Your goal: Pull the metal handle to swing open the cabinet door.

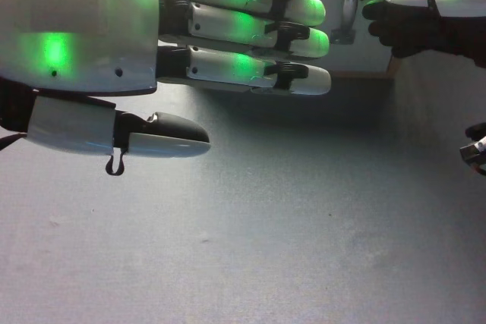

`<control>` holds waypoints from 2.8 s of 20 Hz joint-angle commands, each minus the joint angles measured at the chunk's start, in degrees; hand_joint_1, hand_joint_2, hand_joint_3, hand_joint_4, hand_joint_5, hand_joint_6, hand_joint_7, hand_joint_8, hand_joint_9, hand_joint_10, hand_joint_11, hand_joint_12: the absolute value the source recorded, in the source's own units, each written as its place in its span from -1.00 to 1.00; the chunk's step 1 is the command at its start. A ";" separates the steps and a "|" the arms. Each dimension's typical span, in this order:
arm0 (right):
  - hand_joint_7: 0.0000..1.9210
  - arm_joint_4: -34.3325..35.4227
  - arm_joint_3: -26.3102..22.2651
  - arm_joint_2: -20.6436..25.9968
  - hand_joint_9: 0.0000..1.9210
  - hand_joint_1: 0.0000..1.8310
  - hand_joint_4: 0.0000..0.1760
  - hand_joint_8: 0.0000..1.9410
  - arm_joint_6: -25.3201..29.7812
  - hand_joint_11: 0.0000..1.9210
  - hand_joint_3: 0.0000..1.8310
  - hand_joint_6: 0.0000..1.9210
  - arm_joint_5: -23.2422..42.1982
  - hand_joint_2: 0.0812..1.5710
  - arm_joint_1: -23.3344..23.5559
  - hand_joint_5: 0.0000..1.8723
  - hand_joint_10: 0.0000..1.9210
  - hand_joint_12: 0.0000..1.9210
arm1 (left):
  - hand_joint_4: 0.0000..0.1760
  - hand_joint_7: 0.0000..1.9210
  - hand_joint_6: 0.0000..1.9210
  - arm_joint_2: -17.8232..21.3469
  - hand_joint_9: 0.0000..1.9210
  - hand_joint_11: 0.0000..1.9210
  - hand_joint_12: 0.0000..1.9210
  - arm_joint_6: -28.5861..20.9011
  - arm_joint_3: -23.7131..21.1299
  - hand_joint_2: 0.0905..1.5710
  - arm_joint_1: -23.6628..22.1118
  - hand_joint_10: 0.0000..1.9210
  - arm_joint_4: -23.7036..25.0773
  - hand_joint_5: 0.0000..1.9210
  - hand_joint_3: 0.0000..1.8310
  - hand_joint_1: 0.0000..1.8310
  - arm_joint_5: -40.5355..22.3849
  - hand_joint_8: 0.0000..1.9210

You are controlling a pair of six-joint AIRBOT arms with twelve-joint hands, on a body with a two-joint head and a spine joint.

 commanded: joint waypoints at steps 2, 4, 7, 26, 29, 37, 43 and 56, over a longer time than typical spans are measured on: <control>-0.63 0.33 1.15 -0.12 -0.69 -1.00 -1.00 -1.00 0.67 -1.00 -1.00 -1.00 6.25 0.89 0.82 -0.62 -1.00 -0.17 | -1.00 -0.70 -1.00 0.55 -0.72 -1.00 -0.29 0.61 -0.12 1.00 -0.51 -1.00 -5.58 -0.73 -0.93 -1.00 -1.43 -1.00; -0.65 0.34 1.79 -0.68 -0.71 -1.00 -1.00 -1.00 0.67 -1.00 -1.00 -1.00 6.25 0.89 0.82 -0.64 -1.00 -0.21 | -1.00 -0.71 -1.00 0.55 -0.72 -1.00 -0.29 0.61 -0.12 1.00 -0.51 -1.00 -5.58 -0.73 -0.93 -1.00 -1.43 -1.00; -0.65 0.36 2.32 -1.25 -0.70 -1.00 -1.00 -1.00 0.67 -1.00 -1.00 -1.00 6.25 0.89 0.82 -0.64 -1.00 -0.17 | -1.00 -0.71 -1.00 0.55 -0.73 -1.00 -0.28 0.61 -0.12 1.00 -0.51 -1.00 -5.58 -0.74 -0.92 -1.00 -1.43 -1.00; -0.64 0.82 4.70 -3.49 -0.69 -1.00 -1.00 -1.00 0.67 -1.00 -1.00 -1.00 6.79 0.90 0.60 -0.64 -1.00 -0.16 | -1.00 -0.71 -1.00 0.55 -0.72 -1.00 -0.30 0.61 -0.12 1.00 -0.51 -1.00 -5.58 -0.73 -0.92 -1.00 -1.43 -1.00; -0.64 0.89 4.16 -3.49 -0.69 -1.00 -1.00 -1.00 0.67 -1.00 -1.00 -1.00 6.83 0.90 0.60 -0.63 -1.00 -0.17 | -1.00 -0.71 -1.00 0.55 -0.73 -1.00 -0.30 0.61 -0.12 1.00 -0.51 -1.00 -5.58 -0.74 -0.92 -1.00 -1.43 -1.00; -0.64 -0.03 1.21 -2.97 -0.69 -1.00 -1.00 -1.00 0.66 -1.00 -1.00 -1.00 7.08 0.90 0.35 -0.65 -1.00 -0.18 | -1.00 -0.71 -1.00 0.55 -0.73 -1.00 -0.29 0.61 -0.12 1.00 -0.51 -1.00 -5.58 -0.74 -0.92 -1.00 -1.43 -1.00; -0.64 -0.41 -0.72 -1.49 -0.69 -1.00 -1.00 -1.00 0.66 -1.00 -1.00 -1.00 7.07 0.89 0.13 -0.64 -1.00 -0.19 | -1.00 -0.70 -1.00 0.55 -0.72 -1.00 -0.28 0.61 -0.12 1.00 -0.51 -1.00 -5.58 -0.73 -0.91 -1.00 -1.43 -1.00; -0.64 -3.68 -7.58 3.39 -0.69 -1.00 -1.00 -1.00 0.60 -1.00 -1.00 -0.99 7.04 0.90 -1.13 -0.64 -1.00 -0.16 | -1.00 -0.70 -1.00 0.55 -0.71 -1.00 -0.25 0.61 -0.12 1.00 -0.51 -1.00 -5.58 -0.73 -0.93 -1.00 -1.43 -1.00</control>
